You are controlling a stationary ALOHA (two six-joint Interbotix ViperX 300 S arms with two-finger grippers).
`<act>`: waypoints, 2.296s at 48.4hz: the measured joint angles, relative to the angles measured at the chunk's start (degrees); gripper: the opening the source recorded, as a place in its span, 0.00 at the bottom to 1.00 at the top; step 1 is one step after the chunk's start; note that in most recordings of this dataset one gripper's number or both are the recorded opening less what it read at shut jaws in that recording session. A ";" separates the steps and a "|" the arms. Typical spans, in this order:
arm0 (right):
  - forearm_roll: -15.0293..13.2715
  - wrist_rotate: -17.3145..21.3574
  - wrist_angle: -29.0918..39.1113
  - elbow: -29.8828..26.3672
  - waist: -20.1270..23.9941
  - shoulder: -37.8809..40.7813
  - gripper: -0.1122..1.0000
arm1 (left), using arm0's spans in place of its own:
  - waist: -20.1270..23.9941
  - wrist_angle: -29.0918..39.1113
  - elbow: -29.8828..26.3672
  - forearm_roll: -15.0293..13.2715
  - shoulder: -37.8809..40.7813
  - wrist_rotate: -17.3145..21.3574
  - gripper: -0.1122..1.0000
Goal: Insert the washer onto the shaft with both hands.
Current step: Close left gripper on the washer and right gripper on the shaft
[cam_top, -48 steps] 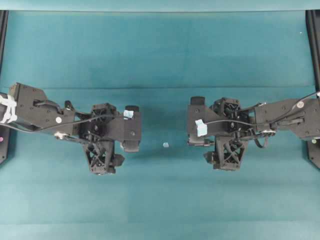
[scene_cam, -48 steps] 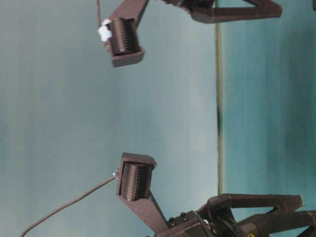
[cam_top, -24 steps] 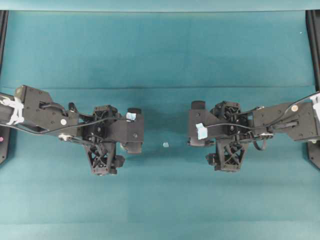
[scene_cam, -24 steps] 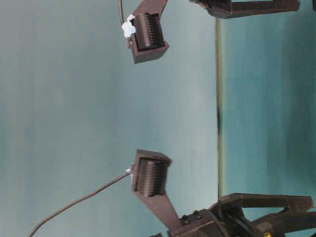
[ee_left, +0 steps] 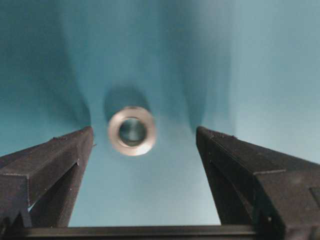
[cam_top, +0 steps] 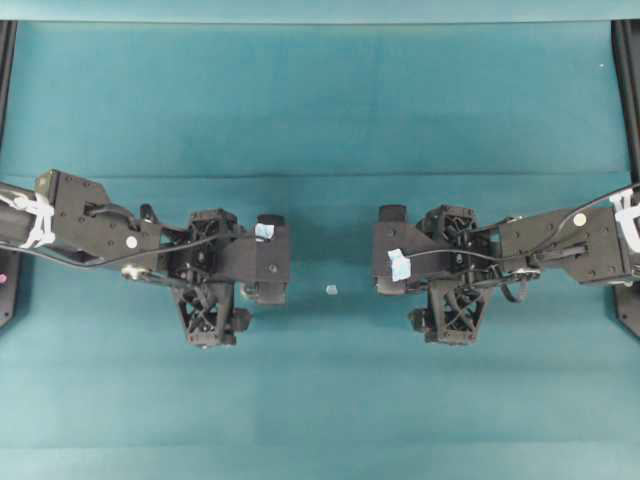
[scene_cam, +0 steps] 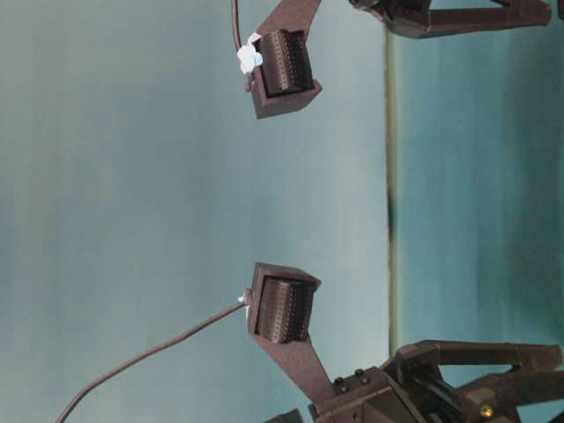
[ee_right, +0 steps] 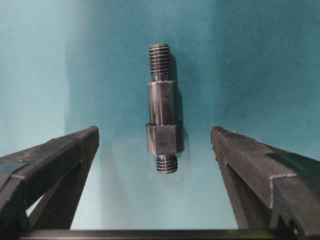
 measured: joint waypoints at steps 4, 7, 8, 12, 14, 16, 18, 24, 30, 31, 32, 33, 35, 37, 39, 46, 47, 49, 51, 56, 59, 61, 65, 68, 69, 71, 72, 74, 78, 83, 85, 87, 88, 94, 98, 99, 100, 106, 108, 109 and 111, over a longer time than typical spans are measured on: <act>-0.09 -0.09 -0.35 0.35 0.00 0.00 0.85 | 0.62 -0.09 -0.18 0.09 0.00 0.26 0.93; -0.09 -0.09 -0.70 0.62 0.00 0.00 0.85 | 1.05 -0.09 -0.26 0.00 0.00 0.09 0.93; -0.09 -0.09 -0.70 0.70 0.00 0.00 0.85 | 1.14 -0.09 -0.26 0.09 0.09 0.09 0.93; -0.09 0.00 -0.88 0.70 0.09 0.00 0.85 | 1.14 -0.09 -0.26 0.09 0.09 0.09 0.93; -0.09 -0.09 -0.88 0.70 0.09 0.00 0.85 | 0.97 -0.09 -0.26 0.00 0.09 0.09 0.93; -0.09 -0.09 -0.97 0.79 0.00 0.09 0.85 | 0.79 -0.09 -0.26 0.09 0.09 0.00 0.93; -0.09 -0.09 -0.97 0.79 0.00 0.09 0.85 | 0.62 -0.09 -0.26 0.00 0.18 -0.26 0.92; -0.09 -0.09 -0.97 0.79 0.00 0.09 0.85 | 0.18 -0.09 -0.26 0.09 0.53 -0.44 0.92; 0.00 -0.09 -1.05 0.79 0.00 0.18 0.85 | 0.00 -0.35 -0.18 0.09 0.79 -0.44 0.92; -0.09 -0.09 -1.14 0.79 0.00 0.26 0.85 | 0.00 -0.44 -0.18 0.00 0.79 -0.53 0.92; 0.00 -0.09 -1.23 0.79 0.00 0.44 0.84 | 0.00 -0.53 -0.26 0.00 0.88 -0.53 0.92; -0.09 -0.09 -1.32 0.79 0.00 0.44 0.84 | 0.09 -0.62 -0.18 0.00 0.97 -0.53 0.92; -0.09 -0.09 -1.49 0.79 0.00 0.62 0.84 | 0.00 -0.70 -0.26 0.09 0.97 -0.53 0.92; -0.09 -0.09 -1.85 0.79 0.00 0.79 0.84 | 0.00 -0.79 -0.18 0.09 1.05 -0.53 0.92; 0.00 -0.09 -2.11 0.79 -0.18 0.97 0.84 | 0.00 -0.79 -0.26 0.00 1.14 -0.53 0.92; -0.09 -0.09 -2.64 0.79 -0.70 1.32 0.84 | 0.00 -0.88 -0.18 0.09 1.14 -0.53 0.92; -0.09 -0.18 -2.64 0.79 -0.79 1.41 0.84 | 0.00 -0.79 -0.26 0.09 1.14 -0.53 0.92; -0.09 -0.18 -2.72 0.97 -0.79 1.41 0.84 | 0.00 -0.79 -0.18 0.00 1.14 -0.44 0.92; -0.09 -0.53 -2.81 1.05 -0.88 1.41 0.84 | 0.00 -0.88 -0.18 0.09 1.14 -0.44 0.92; -0.09 -1.58 -3.16 1.32 -0.97 1.32 0.84 | 0.00 -0.88 -0.26 0.09 1.14 -0.44 0.92; 0.00 -2.29 -3.25 1.41 -1.14 1.32 0.84 | 0.00 -0.79 -0.26 0.00 1.14 -0.44 0.92; 0.00 -2.64 -3.25 1.41 -1.14 1.32 0.84 | -0.09 -0.88 -0.18 0.09 1.14 -0.53 0.92; 0.00 -3.08 -3.25 1.41 -1.14 1.32 0.84 | -0.18 -0.88 -0.18 0.00 1.14 -0.53 0.92; 0.00 -3.16 -3.25 1.41 -1.23 1.32 0.84 | -0.18 -0.88 -0.18 0.09 1.14 -0.53 0.92; 0.00 -3.16 -3.25 1.41 -1.23 1.32 0.84 | -0.18 -0.88 -0.26 0.09 1.14 -0.44 0.92; 0.00 -3.16 -3.25 1.49 -1.23 1.32 0.83 | -0.26 -0.88 -0.18 0.09 1.14 -0.53 0.92; 0.00 -3.16 -3.25 1.41 -1.23 1.32 0.82 | -0.26 -0.88 -0.26 0.00 1.14 -0.53 0.92; 0.00 -3.16 -3.25 1.41 -1.23 1.32 0.80 | -0.44 -0.88 -0.18 0.00 1.14 -0.53 0.92; 0.09 -3.16 -3.25 1.41 -1.23 1.32 0.77 | -0.53 -0.88 -0.26 0.09 1.14 -0.62 0.92; 0.00 -3.16 -3.16 1.41 -1.23 1.32 0.70 | -0.79 -0.88 -0.18 0.09 1.14 -0.62 0.91; 0.09 -3.16 -3.08 1.49 -1.23 1.23 0.66 | -0.88 -0.88 -0.18 0.09 1.14 -0.62 0.90; 0.09 -3.16 -2.99 1.41 -1.23 1.23 0.63 | -0.88 -0.88 -0.18 0.09 1.14 -0.70 0.88; 0.18 -3.16 -2.99 1.41 -1.23 1.23 0.61 | -0.97 -0.88 -0.18 0.09 1.14 -0.70 0.87; 0.26 -3.08 -2.55 1.41 -1.32 1.14 0.46 | -1.05 -0.88 -0.18 0.09 1.14 -0.70 0.74; 0.35 -3.16 -2.02 1.23 -1.32 1.14 0.36 | -1.05 -0.88 -0.09 0.09 1.14 -0.79 0.61; 0.35 -3.08 -1.85 1.14 -1.41 1.14 0.33 | -1.14 -0.88 -0.09 0.09 1.05 -0.79 0.57; 0.35 -3.16 -1.58 1.05 -1.41 1.14 0.30 | -1.05 -0.88 -0.09 0.09 1.05 -0.79 0.52; 0.35 -3.08 0.18 0.44 -1.49 1.14 0.16 | -1.14 -0.88 0.00 0.09 0.97 -0.88 0.43; 0.44 -3.16 0.79 0.18 -1.58 1.23 0.12 | -1.23 -0.88 0.00 0.00 0.97 -0.79 0.43; 0.44 -3.16 1.14 0.18 -1.67 1.23 0.10 | -1.23 -0.88 0.00 0.09 0.97 -0.79 0.43; 0.35 -3.16 1.85 -0.09 -1.76 1.14 0.10 | -1.23 -0.88 0.00 0.09 0.97 -0.79 0.43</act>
